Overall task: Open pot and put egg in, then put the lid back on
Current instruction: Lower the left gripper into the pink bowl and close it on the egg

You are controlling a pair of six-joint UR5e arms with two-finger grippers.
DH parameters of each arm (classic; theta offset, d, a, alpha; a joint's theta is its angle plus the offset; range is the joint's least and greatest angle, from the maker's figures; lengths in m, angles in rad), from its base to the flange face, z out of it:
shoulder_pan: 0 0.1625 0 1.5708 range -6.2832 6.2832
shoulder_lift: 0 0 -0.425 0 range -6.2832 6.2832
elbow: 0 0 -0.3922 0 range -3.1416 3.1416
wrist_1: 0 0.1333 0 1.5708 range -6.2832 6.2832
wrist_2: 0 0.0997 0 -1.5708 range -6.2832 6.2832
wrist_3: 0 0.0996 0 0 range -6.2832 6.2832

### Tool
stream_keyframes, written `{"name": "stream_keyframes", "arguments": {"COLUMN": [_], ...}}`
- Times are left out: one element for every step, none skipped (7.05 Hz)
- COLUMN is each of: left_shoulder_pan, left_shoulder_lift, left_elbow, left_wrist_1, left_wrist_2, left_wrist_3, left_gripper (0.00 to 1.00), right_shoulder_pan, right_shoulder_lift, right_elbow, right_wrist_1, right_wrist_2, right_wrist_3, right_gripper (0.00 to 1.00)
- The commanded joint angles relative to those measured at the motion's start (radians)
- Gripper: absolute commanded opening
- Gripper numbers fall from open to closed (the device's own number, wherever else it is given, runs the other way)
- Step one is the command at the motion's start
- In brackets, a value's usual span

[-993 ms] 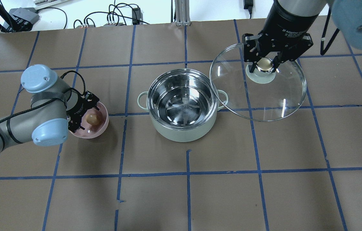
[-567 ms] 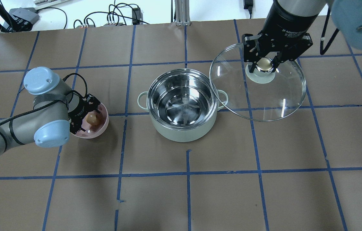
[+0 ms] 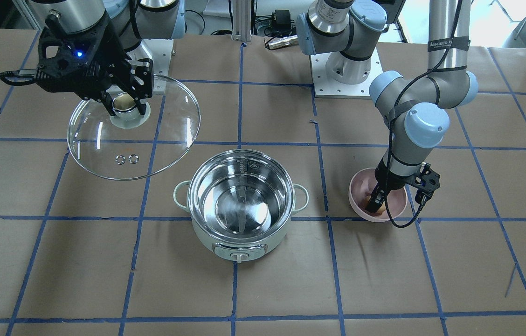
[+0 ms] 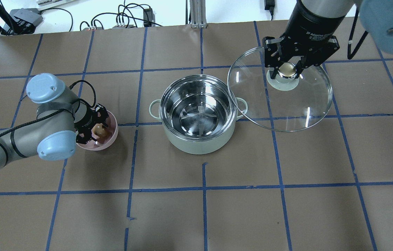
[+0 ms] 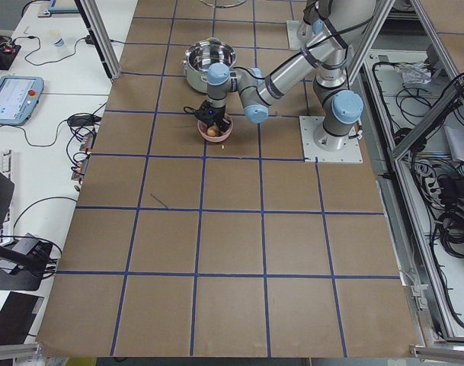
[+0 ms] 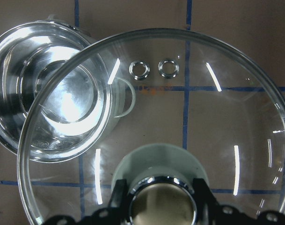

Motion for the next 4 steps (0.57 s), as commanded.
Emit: {"name": "stream_keyframes", "arguments": {"left_shoulder_pan": [0.0, 0.0, 0.0, 0.0], "left_shoulder_lift": [-0.001, -0.001, -0.001, -0.001], "left_elbow": [0.003, 0.005, 0.006, 0.011], "left_wrist_1": [-0.001, -0.001, 0.0, -0.001], "left_wrist_2": [-0.002, 0.0, -0.002, 0.0], "left_wrist_3": [-0.001, -0.003, -0.003, -0.003], "left_gripper": [0.33, 0.28, 0.26, 0.26], "right_shoulder_pan": [0.0, 0.002, 0.002, 0.0], "right_shoulder_lift": [0.0, 0.0, 0.0, 0.0], "right_elbow": [0.0, 0.0, 0.0, 0.0], "right_wrist_1": [-0.001, -0.001, -0.001, -0.001], "right_wrist_2": [-0.001, -0.001, -0.001, -0.001], "right_wrist_3": [-0.001, -0.001, -0.001, -0.001], "right_gripper": [0.03, 0.04, 0.04, 0.03]}}
